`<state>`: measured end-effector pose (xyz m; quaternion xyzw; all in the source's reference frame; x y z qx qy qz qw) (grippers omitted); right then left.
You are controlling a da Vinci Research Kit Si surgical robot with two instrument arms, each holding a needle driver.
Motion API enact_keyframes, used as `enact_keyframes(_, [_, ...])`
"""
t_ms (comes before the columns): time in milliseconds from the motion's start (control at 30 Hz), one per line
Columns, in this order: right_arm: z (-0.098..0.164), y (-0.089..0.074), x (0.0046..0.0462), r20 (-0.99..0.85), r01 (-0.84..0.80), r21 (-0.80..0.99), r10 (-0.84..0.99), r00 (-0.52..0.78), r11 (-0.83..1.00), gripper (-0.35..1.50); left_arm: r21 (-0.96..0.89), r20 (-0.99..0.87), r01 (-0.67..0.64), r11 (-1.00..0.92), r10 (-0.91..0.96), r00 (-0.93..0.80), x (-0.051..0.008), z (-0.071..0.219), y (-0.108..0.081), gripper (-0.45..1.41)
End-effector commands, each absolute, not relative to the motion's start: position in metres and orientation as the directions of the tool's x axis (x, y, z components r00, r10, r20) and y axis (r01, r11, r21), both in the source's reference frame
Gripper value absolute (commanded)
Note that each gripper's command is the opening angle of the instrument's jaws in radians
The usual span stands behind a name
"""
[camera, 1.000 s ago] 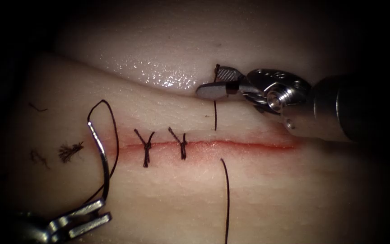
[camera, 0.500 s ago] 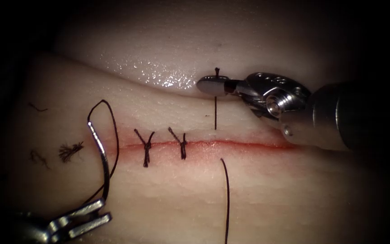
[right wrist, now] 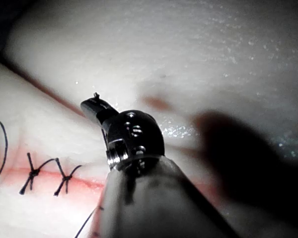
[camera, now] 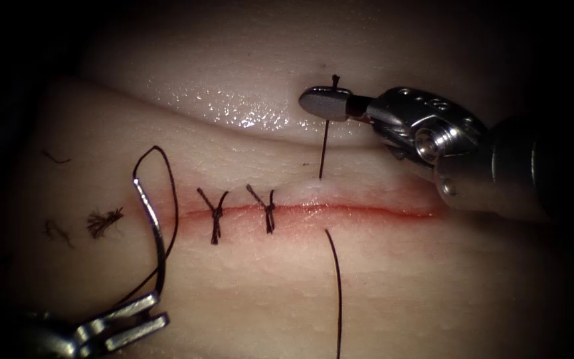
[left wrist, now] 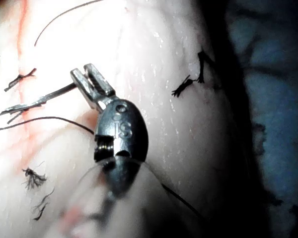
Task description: Wound Closure
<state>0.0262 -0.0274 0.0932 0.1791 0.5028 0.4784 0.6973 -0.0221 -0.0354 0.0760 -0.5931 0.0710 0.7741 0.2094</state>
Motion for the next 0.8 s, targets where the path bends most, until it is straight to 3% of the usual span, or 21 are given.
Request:
enact_keyframes(33, [0.0938,-0.0278,0.0271,-0.539,-0.482,0.726,0.841,0.043,0.489,-0.35,-0.142,-0.947,-0.405,-0.903,0.243,-0.209,-0.0227,0.0766,-0.0360,-0.45])
enact_keyframes(267, [0.0939,-0.0282,0.0267,-0.570,-0.474,0.712,0.821,0.042,0.518,-0.35,-0.166,-0.945,-0.375,-0.912,0.256,-0.205,-0.0232,0.0751,-0.0355,-0.45])
enact_keyframes(333, [0.0938,-0.0280,0.0264,-0.591,-0.472,0.705,0.807,0.023,0.530,0.63,-0.187,-0.944,-0.356,-0.915,0.267,-0.191,-0.0234,0.0742,-0.0350,-0.45])
enact_keyframes(367, [0.0936,-0.0277,0.0261,-0.604,-0.470,0.706,0.797,-0.009,0.530,1.32,-0.197,-0.947,-0.332,-0.922,0.267,-0.180,-0.0236,0.0733,-0.0346,-0.45])
enact_keyframes(433, [0.0935,-0.0276,0.0258,-0.611,-0.467,0.709,0.791,-0.033,0.528,1.42,-0.219,-0.947,-0.293,-0.931,0.275,-0.168,-0.0238,0.0723,-0.0340,-0.45])
enact_keyframes(567, [0.0932,-0.0279,0.0250,-0.613,-0.456,0.714,0.789,-0.039,0.532,1.45,-0.250,-0.947,-0.220,-0.943,0.286,-0.146,-0.0236,0.0708,-0.0325,-0.45])
enact_keyframes(800, [0.0927,-0.0286,0.0230,-0.618,-0.433,0.721,0.784,-0.049,0.541,1.42,-0.292,-0.920,-0.161,-0.943,0.323,-0.223,-0.0208,0.0716,-0.0283,-0.45])
